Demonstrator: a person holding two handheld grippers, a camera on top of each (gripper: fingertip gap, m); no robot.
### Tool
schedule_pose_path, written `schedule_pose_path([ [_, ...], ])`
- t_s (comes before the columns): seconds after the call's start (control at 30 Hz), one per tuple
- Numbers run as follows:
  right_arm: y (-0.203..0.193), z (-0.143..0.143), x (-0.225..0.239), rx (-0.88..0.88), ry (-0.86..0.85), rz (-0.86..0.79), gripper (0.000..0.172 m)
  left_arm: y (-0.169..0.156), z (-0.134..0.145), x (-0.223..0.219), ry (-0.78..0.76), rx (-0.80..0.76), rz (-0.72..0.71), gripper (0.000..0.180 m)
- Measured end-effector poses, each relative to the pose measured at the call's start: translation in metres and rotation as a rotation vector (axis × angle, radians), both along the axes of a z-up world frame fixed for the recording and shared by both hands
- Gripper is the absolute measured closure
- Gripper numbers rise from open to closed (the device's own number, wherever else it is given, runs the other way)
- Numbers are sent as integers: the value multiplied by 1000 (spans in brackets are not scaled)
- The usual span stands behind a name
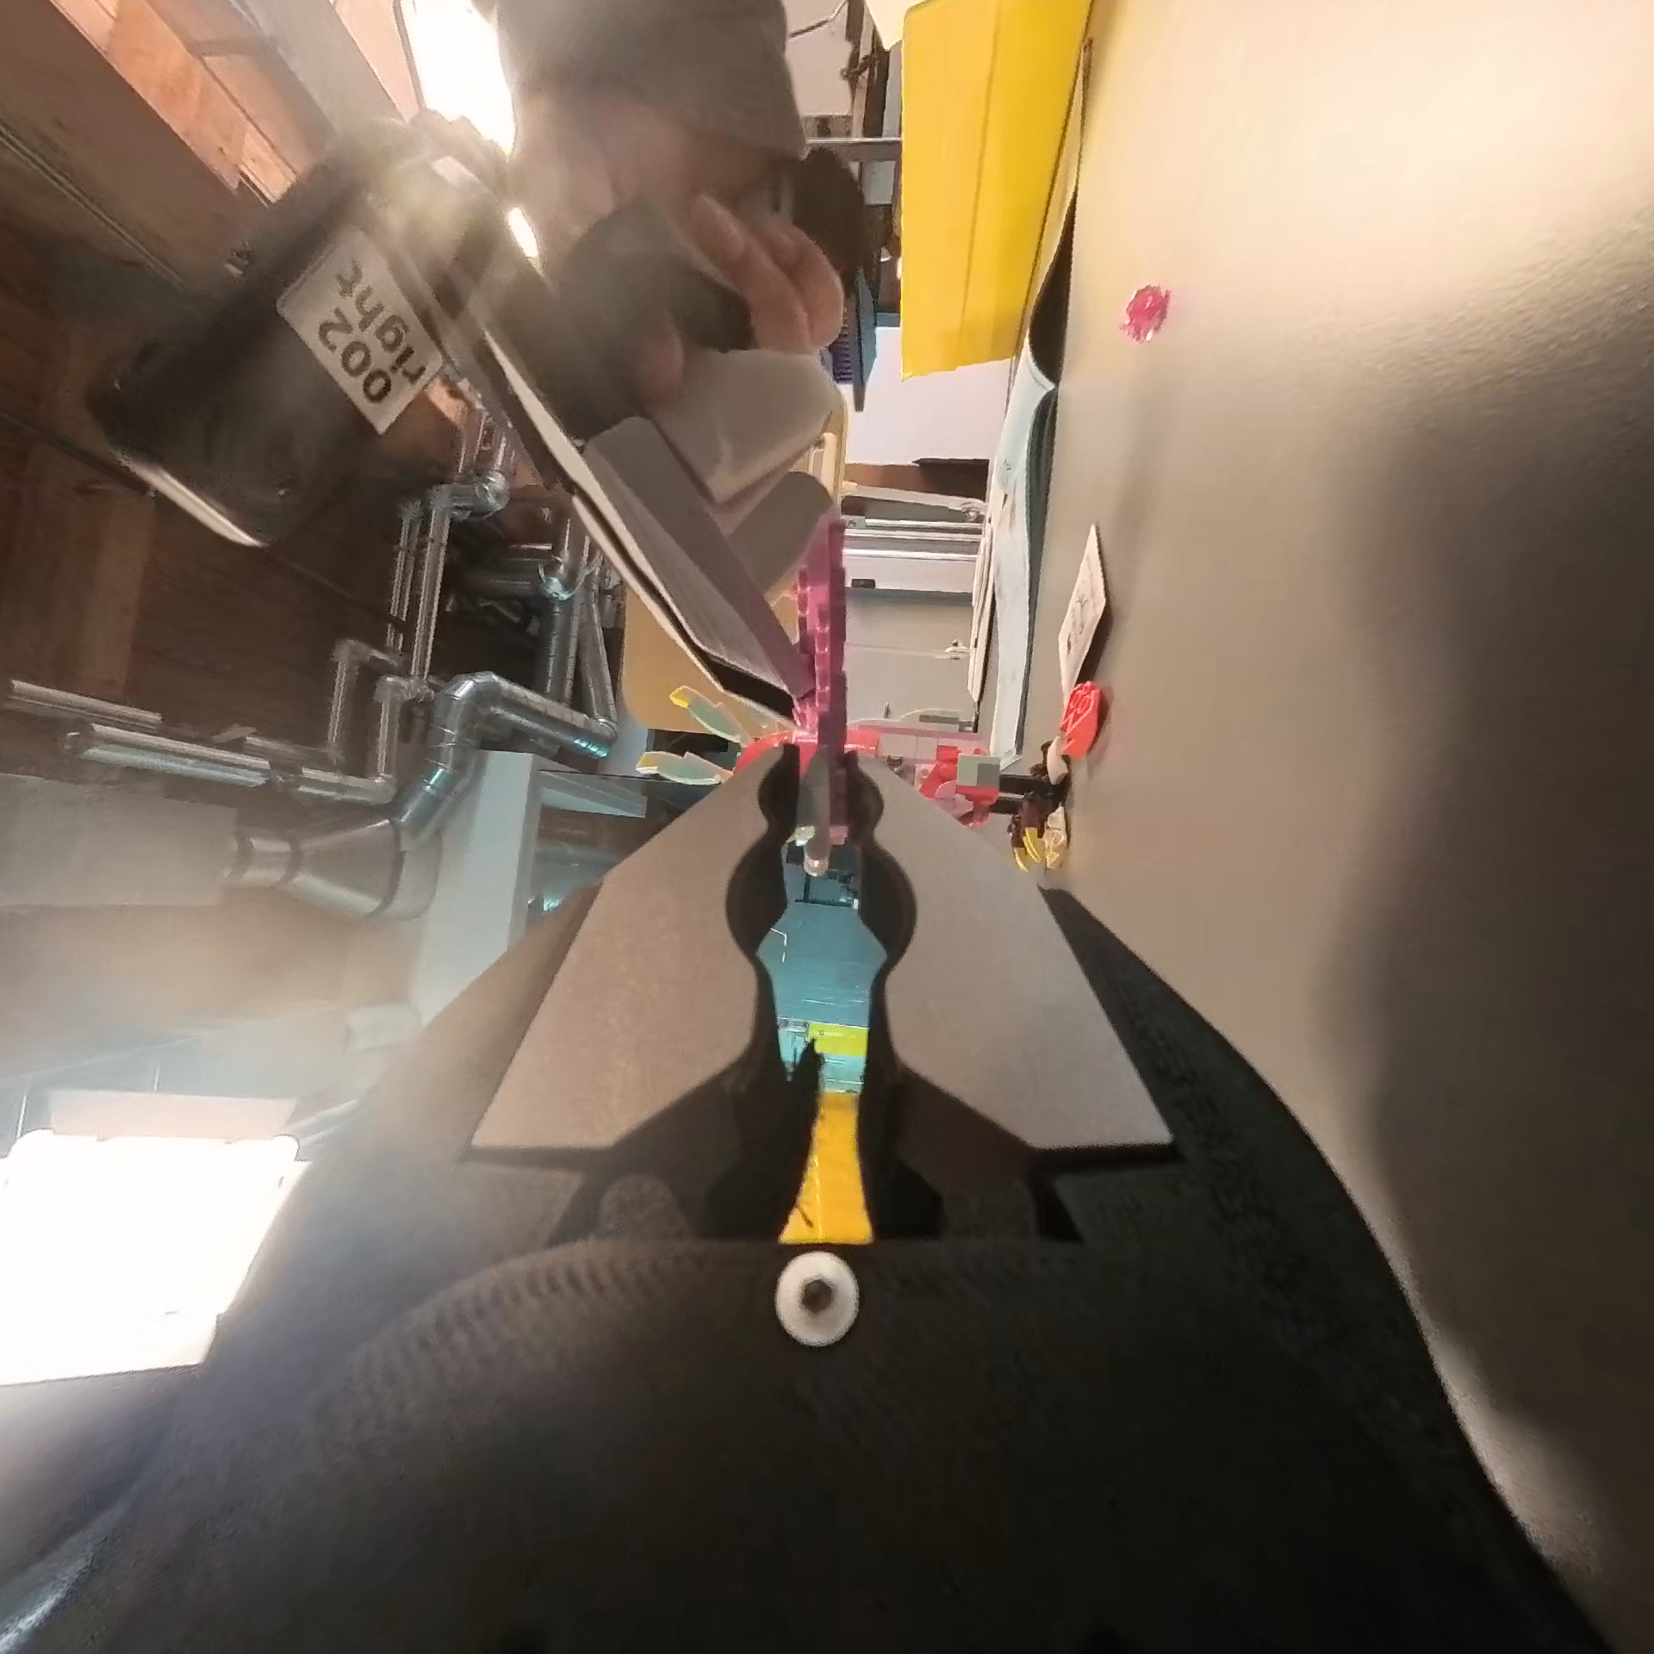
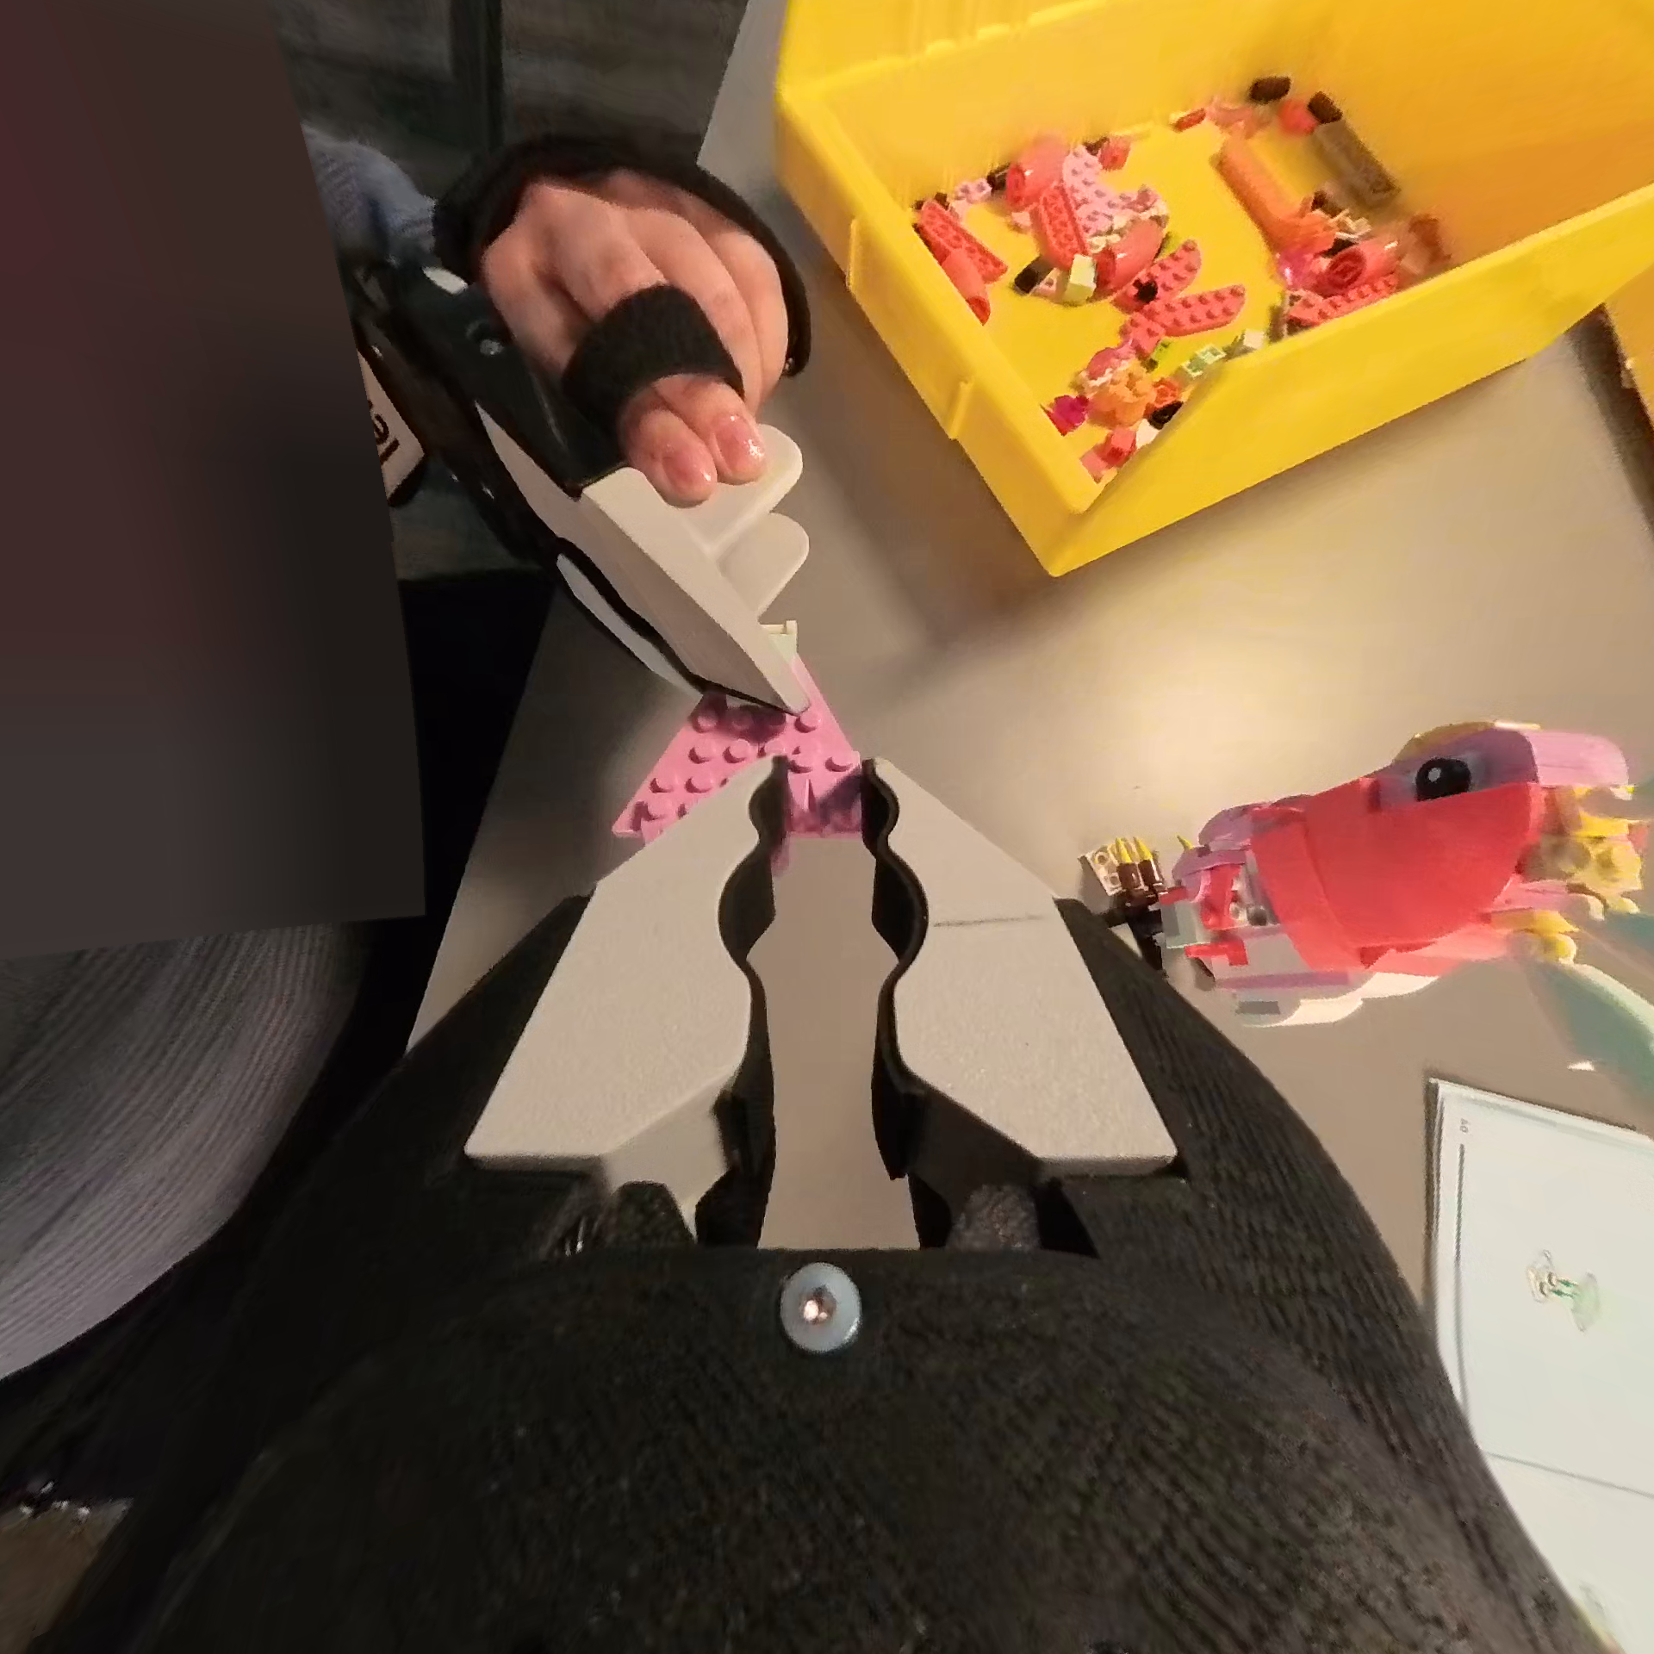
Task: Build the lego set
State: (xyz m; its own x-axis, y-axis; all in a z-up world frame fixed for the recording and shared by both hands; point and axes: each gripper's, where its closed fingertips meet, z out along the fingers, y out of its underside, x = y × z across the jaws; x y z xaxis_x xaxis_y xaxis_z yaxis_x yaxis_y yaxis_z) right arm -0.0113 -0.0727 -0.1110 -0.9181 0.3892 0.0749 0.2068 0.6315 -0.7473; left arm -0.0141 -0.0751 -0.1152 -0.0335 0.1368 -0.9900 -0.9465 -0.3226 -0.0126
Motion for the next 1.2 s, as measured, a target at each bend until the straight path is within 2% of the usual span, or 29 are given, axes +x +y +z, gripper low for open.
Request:
schedule_pose_path([
  [0.23, 5, 8, -4, 11, 31, 0, 157, -2, 4, -2, -2, 25, 14, 173],
  [1.2, 2, 8, -6, 74, -57, 3, 157, -3, 7, -4, 14, 44, 37, 172],
])
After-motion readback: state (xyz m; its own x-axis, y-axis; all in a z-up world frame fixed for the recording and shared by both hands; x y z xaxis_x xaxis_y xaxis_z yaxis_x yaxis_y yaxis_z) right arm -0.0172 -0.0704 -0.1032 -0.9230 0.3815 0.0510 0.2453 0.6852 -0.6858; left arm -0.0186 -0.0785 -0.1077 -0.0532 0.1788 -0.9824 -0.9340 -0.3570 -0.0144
